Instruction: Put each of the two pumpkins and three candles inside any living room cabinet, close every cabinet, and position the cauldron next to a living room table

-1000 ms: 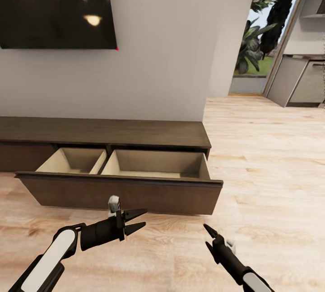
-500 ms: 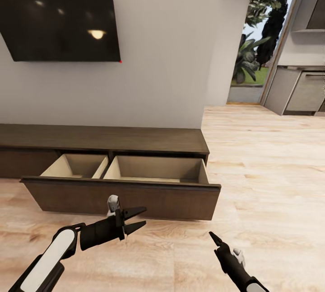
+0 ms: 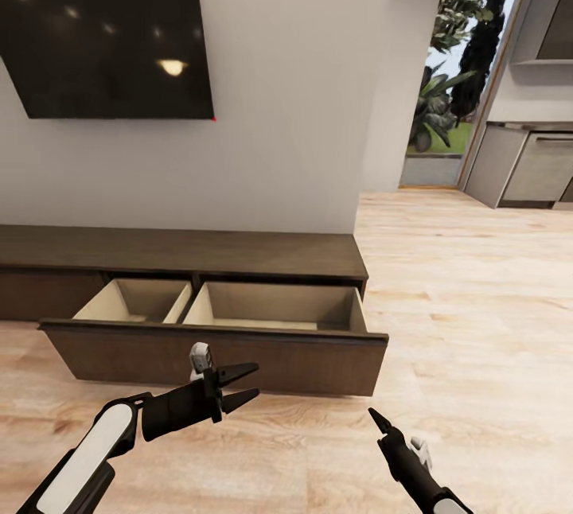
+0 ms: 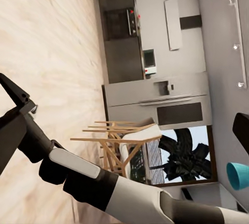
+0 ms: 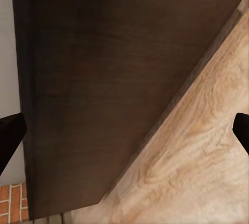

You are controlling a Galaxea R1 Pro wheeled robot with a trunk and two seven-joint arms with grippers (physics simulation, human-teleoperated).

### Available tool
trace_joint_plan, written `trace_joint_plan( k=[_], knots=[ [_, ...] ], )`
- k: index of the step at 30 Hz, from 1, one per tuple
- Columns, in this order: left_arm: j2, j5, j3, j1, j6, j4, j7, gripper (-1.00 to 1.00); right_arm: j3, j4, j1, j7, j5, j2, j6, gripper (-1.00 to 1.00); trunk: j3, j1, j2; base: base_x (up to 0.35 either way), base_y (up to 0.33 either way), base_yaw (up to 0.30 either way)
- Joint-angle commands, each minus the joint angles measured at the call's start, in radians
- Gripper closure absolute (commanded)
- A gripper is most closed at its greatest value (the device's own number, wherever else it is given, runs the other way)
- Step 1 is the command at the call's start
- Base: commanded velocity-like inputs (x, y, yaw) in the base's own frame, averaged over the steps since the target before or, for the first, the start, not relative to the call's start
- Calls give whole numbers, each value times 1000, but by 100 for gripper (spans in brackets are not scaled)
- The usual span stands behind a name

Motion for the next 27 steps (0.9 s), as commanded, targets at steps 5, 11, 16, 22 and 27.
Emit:
trace_joint_plan(
  k=[5, 11, 16, 22, 27],
  knots=[
    [0, -8, -3, -1, -1, 0, -8, -100, 5, 1, -1, 0, -11, -1, 6, -100, 15, -20, 35, -136, 0, 0],
    [-1, -12, -4, -1, -1, 0, -3, -100, 5, 1, 0, -1, -11, -1, 8, -100, 34, -43, 77, -261, 0, 0],
    [-2, -9, -4, -1, -1, 0, 32, -100, 4, 1, 0, -7, -11, -1, 7, -100, 51, -62, 112, -314, 0, 68],
    [-2, -12, -5, -1, -1, -2, 57, -100, 4, 1, 0, -8, -12, -1, 7, -100, 58, -62, 112, -319, 0, 170],
    [-2, -16, -3, -2, -2, -1, 61, -100, 4, 1, -1, -8, -12, -1, 7, -100, 63, -62, 112, -299, -55, 187]
  ],
)
